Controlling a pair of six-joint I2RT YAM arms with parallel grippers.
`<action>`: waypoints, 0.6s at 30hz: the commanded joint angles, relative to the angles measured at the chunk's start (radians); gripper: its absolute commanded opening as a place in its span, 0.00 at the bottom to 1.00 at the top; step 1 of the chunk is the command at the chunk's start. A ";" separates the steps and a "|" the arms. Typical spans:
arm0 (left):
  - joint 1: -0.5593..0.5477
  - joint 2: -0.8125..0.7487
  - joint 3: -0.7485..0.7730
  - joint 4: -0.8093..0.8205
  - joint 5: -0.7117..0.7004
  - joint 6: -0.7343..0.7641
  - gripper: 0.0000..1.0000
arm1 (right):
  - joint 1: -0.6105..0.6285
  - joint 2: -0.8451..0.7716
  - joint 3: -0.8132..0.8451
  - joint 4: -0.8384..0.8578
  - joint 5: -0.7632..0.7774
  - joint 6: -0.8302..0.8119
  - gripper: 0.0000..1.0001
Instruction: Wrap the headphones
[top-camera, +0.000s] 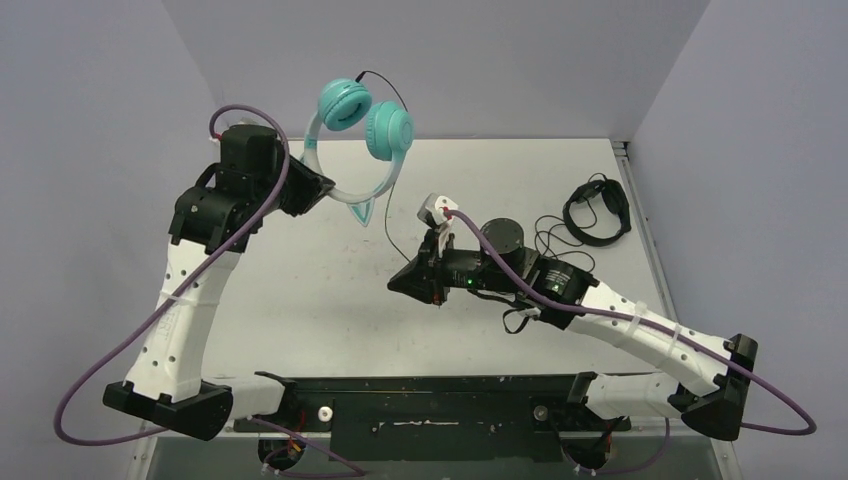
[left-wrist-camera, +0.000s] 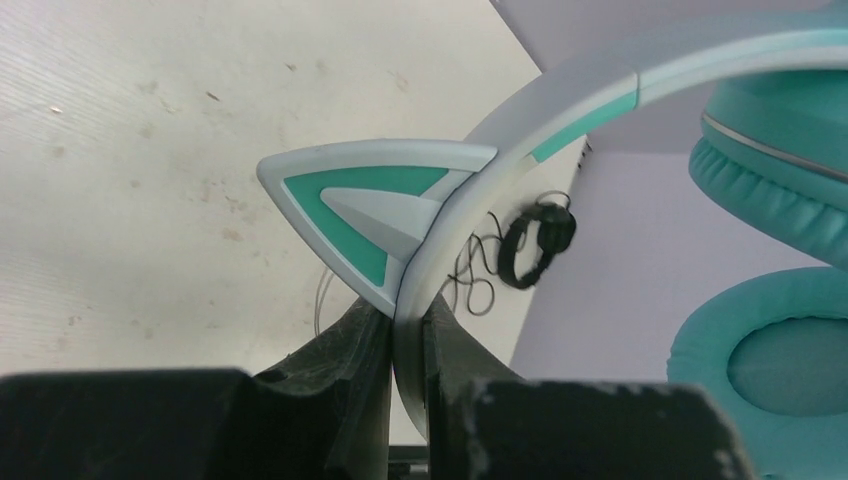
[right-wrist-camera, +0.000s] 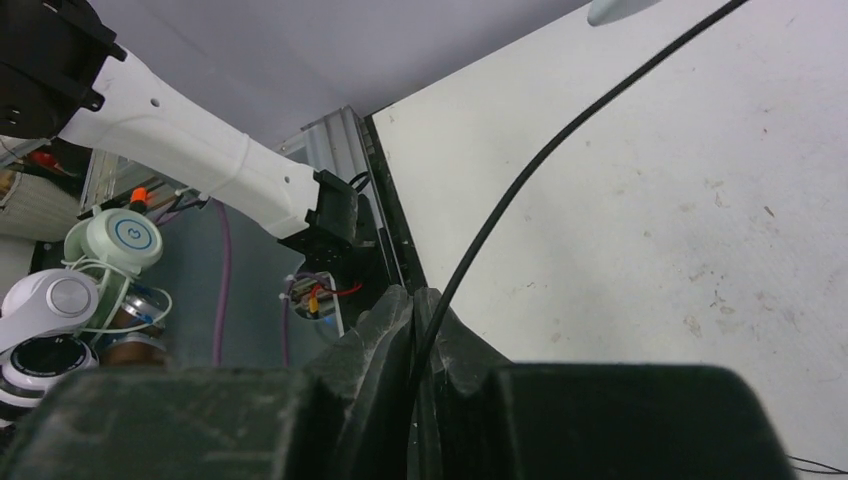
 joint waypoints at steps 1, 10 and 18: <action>0.007 0.000 0.037 0.031 -0.216 0.090 0.00 | 0.005 -0.004 0.139 -0.178 0.015 -0.001 0.07; 0.000 0.030 -0.058 -0.003 -0.323 0.427 0.00 | -0.016 0.118 0.407 -0.423 0.014 -0.104 0.07; -0.011 -0.013 -0.176 0.065 -0.268 0.608 0.00 | -0.153 0.187 0.509 -0.503 -0.091 -0.137 0.06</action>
